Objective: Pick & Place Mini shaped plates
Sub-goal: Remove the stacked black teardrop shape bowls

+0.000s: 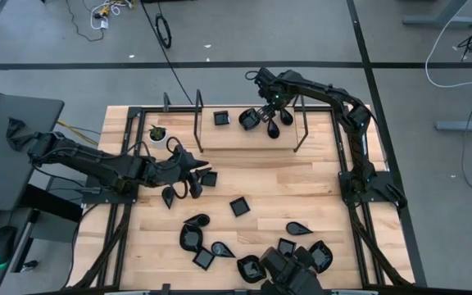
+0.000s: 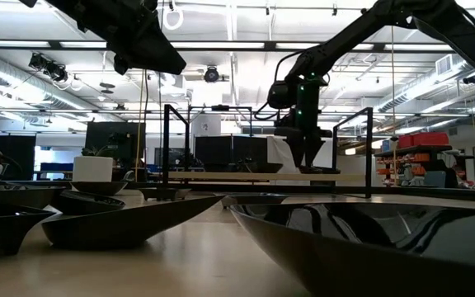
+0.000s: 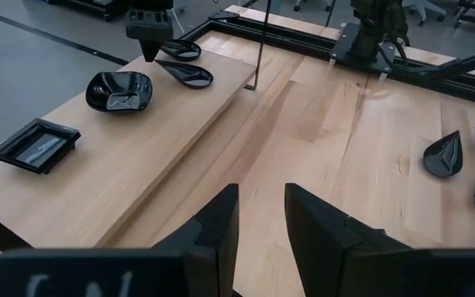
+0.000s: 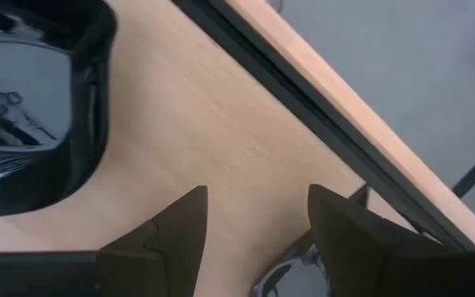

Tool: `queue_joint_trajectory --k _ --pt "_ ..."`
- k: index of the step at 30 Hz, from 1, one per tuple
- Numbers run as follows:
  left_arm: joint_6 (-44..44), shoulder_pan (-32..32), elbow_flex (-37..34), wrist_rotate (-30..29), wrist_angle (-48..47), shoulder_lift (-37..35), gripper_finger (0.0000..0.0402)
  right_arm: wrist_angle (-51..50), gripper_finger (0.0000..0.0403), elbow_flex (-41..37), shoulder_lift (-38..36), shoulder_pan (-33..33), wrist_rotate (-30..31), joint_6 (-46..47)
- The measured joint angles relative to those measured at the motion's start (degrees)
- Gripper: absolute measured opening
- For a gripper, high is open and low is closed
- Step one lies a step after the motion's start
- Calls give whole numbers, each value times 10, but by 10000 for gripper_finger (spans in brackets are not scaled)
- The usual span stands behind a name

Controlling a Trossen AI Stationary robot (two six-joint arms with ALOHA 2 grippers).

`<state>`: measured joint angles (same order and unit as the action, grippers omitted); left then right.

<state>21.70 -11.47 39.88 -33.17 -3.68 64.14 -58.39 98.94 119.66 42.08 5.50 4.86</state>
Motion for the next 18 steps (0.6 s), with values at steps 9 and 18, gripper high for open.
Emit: queue_joint_trajectory --k 9,18 --pt "0 0 0 0 0 0 105 -1 202 0 -4 -9 142 2" --pt "0 0 0 0 0 0 105 -12 201 0 -4 -4 131 7"
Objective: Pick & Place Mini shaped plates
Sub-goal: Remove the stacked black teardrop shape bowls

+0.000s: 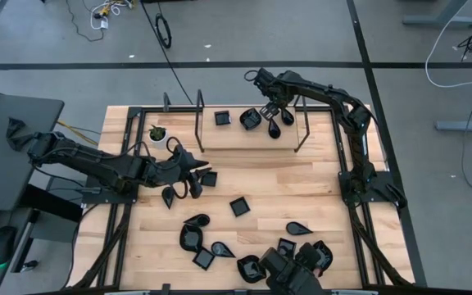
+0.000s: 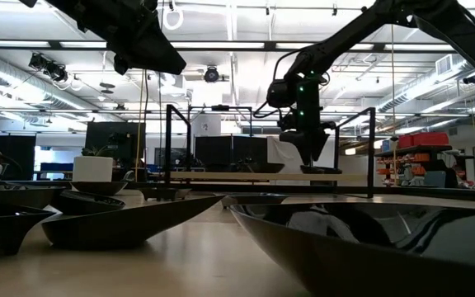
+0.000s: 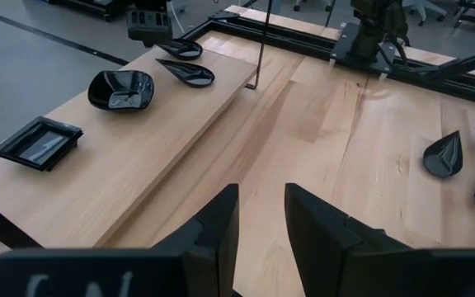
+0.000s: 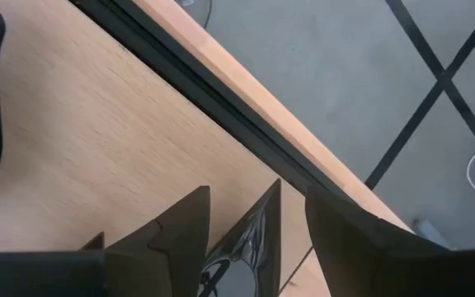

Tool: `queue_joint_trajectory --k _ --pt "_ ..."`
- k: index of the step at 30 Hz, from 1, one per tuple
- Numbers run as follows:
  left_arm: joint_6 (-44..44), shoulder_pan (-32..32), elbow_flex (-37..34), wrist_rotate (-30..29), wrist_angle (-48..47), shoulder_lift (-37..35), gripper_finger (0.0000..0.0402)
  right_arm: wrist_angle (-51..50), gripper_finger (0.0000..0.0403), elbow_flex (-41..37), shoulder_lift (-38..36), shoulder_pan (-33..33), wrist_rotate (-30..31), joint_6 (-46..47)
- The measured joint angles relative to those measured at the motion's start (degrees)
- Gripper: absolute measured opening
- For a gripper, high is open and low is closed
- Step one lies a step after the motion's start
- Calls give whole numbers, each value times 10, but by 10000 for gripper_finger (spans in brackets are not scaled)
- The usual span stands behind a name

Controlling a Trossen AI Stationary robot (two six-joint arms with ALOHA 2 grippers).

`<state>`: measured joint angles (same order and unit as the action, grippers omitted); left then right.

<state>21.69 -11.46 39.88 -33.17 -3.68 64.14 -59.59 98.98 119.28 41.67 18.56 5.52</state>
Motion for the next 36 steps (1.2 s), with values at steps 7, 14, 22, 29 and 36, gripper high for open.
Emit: queue_joint_trajectory --k 7,14,22,29,36 --pt "0 0 0 0 0 0 105 -4 201 0 6 0 0 -30" --pt "0 0 0 0 -2 0 105 -17 201 0 31 2 -1 -93" --pt "0 0 0 0 -5 0 105 -18 201 0 31 4 -1 -122" --pt "0 0 0 0 -8 0 105 -37 201 0 30 7 -2 -104" --pt "0 0 0 0 -9 0 105 -33 196 0 30 7 -32 -75"
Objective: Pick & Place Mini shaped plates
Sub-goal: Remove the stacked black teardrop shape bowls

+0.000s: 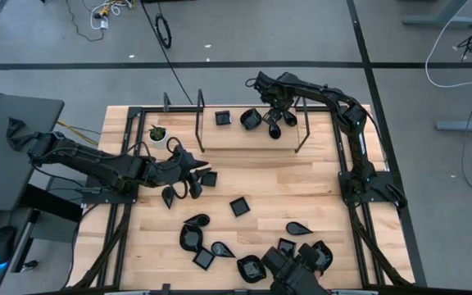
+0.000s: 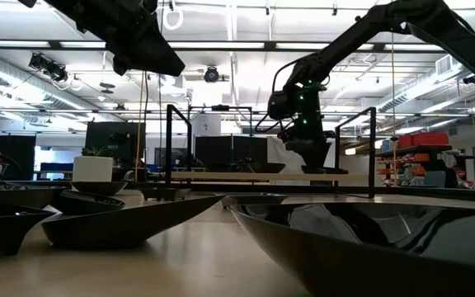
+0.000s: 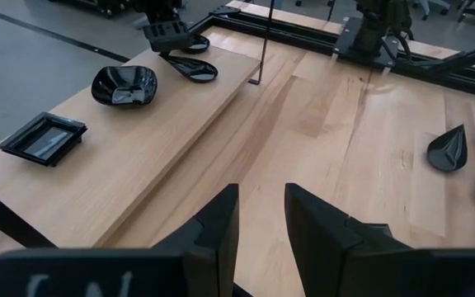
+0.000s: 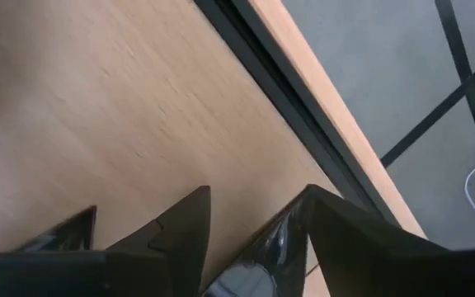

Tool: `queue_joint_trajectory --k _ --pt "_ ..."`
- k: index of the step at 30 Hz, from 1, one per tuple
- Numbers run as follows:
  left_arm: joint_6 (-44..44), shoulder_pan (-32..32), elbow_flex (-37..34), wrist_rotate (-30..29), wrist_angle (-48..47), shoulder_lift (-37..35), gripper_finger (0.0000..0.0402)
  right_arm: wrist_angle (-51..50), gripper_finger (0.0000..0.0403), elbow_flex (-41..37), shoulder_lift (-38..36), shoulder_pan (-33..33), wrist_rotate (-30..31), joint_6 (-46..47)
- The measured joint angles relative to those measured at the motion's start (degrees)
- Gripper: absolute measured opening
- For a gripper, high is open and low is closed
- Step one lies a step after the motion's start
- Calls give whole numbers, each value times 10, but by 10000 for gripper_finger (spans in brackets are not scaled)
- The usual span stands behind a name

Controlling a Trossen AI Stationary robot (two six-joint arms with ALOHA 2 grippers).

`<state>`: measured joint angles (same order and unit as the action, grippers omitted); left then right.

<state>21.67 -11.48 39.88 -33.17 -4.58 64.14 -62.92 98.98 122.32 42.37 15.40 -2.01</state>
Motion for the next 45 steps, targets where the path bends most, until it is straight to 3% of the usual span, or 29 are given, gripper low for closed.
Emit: queue_joint_trajectory --k 21,33,45 --pt "0 0 0 0 0 0 105 8 39 0 0 0 0 25" --pt "0 0 0 0 0 0 105 44 38 0 -12 -7 3 30" --pt "0 0 0 0 0 0 105 100 38 0 -101 -63 7 42"
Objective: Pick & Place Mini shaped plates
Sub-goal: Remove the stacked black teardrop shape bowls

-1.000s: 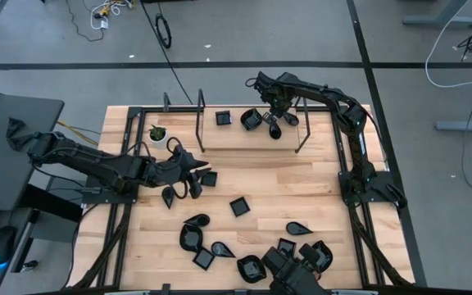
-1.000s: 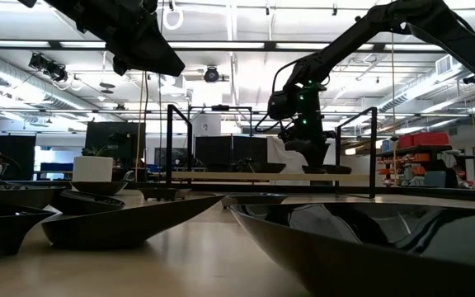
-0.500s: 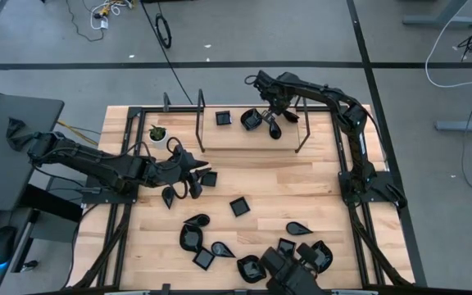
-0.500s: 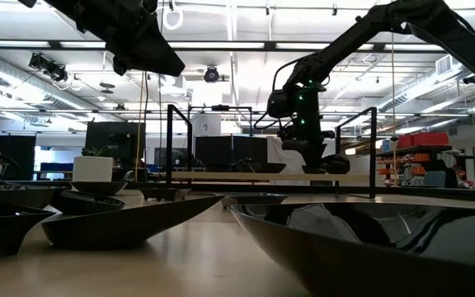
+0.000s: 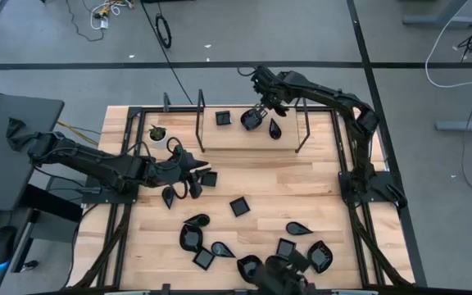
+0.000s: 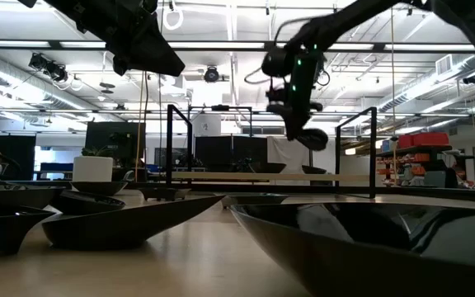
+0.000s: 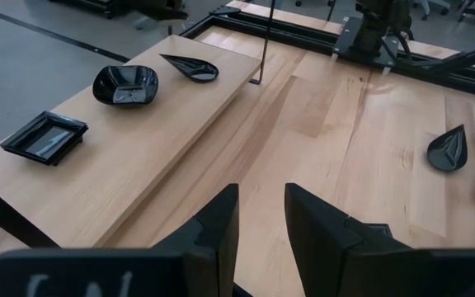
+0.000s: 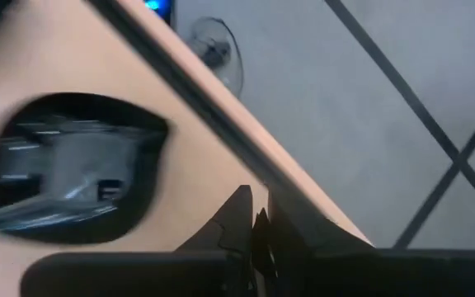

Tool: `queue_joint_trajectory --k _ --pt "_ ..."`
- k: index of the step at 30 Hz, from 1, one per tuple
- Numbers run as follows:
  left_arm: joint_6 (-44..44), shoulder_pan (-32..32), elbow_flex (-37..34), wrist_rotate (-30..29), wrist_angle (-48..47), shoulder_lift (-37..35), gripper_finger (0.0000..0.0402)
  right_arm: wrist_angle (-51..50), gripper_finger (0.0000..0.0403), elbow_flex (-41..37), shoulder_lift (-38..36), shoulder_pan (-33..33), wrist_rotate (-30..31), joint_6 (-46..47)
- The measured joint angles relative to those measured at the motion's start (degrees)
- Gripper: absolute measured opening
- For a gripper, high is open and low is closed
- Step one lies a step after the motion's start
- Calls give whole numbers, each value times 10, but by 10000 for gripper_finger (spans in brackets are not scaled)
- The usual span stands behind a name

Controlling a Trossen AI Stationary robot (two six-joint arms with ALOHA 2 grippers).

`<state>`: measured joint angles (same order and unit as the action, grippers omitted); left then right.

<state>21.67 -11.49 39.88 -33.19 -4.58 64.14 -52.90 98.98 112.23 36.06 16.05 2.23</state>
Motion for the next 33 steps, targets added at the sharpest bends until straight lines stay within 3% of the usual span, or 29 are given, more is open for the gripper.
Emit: queue_joint_trajectory --k 7,16,20,24,33 --pt "-5 0 0 0 0 0 105 -37 38 0 -55 -105 -4 37" --pt "-5 0 0 16 -11 0 105 -74 38 -14 -57 -312 -6 150" --pt "-3 -5 0 39 -28 0 105 -44 38 -69 -57 -394 7 213" --pt "-5 -23 0 22 -44 0 105 35 38 -159 -56 -452 18 260" --pt "-20 -45 0 -18 -49 0 105 159 38 -303 -56 -505 146 288"
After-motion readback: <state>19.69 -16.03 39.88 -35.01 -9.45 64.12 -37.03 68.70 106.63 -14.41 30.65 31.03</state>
